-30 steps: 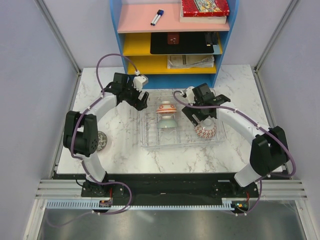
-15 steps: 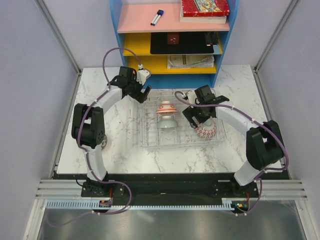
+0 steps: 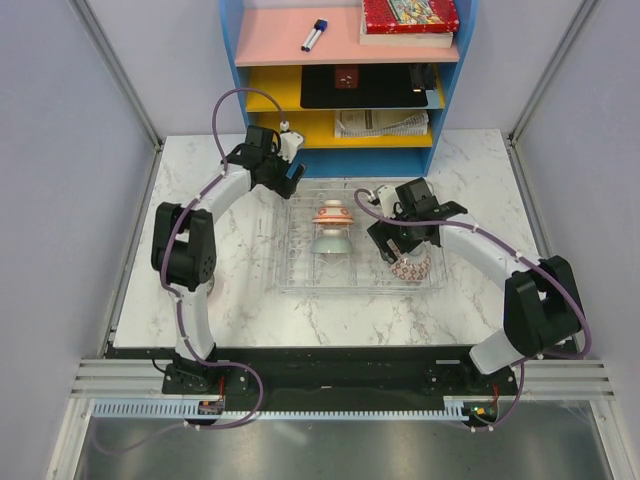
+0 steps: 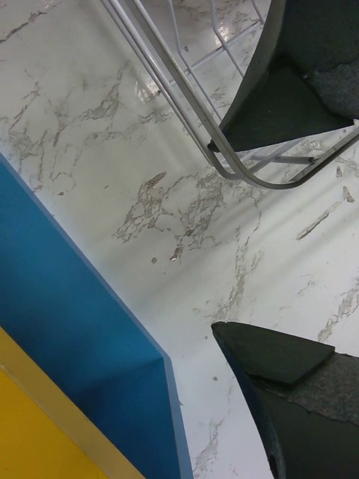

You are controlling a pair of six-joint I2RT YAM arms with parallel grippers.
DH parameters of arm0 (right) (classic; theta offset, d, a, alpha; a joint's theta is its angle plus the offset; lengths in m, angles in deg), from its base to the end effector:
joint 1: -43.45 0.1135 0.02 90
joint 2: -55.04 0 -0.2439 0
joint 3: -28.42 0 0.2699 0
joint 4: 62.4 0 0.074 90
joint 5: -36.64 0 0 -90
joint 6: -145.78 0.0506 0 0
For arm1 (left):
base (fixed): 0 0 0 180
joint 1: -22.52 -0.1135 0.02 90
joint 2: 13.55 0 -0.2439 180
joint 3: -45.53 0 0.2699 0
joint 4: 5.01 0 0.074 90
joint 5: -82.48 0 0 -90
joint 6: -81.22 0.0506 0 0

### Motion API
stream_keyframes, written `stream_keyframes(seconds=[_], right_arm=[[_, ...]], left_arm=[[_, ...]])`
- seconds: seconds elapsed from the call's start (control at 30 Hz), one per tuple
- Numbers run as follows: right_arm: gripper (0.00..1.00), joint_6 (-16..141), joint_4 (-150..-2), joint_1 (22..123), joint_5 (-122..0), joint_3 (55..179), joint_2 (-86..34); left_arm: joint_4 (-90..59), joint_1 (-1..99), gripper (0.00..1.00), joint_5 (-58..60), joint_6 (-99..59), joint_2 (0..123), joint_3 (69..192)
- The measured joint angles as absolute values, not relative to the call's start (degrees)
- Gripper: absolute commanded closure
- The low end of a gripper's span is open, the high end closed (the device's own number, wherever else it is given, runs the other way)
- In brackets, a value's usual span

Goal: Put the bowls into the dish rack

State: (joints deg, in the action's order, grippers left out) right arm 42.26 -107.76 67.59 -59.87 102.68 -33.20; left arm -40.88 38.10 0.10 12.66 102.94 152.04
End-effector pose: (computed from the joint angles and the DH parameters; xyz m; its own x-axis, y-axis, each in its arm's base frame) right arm 0.3059 0.1434 0.1852 -0.6559 -0.5485 -0.5186 -0.6299 0.7763 -0.0244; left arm 0.4616 -0.1357 0.1959 -0.5135 0.5193 -0.6831 0.5832 0.7951 0.1660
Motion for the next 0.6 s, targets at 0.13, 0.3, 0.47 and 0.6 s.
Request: stream_keyframes(seconds=[0.13, 0.3, 0.47, 0.6], right_arm=[[0.08, 42.26, -108.48, 67.67, -60.30, 102.26, -32.09], [0.08, 42.44, -111.67, 67.54, -59.32, 102.26, -32.53], [0.09, 43.01, -112.70, 66.80, -58.49, 103.75, -35.80], [0.11, 43.55, -113.07, 66.43, -59.41, 104.75, -37.18]], left_arm=[[-41.27, 38.38, 0.00, -0.49, 12.20, 104.36, 154.16], [-41.34, 38.31, 0.00, -1.15, 11.72, 104.64, 154.58], [-40.42, 38.25, 0.00, -1.45, 11.65, 103.88, 152.94], [-38.82, 38.12, 0.00, -1.43, 11.39, 102.26, 149.60]])
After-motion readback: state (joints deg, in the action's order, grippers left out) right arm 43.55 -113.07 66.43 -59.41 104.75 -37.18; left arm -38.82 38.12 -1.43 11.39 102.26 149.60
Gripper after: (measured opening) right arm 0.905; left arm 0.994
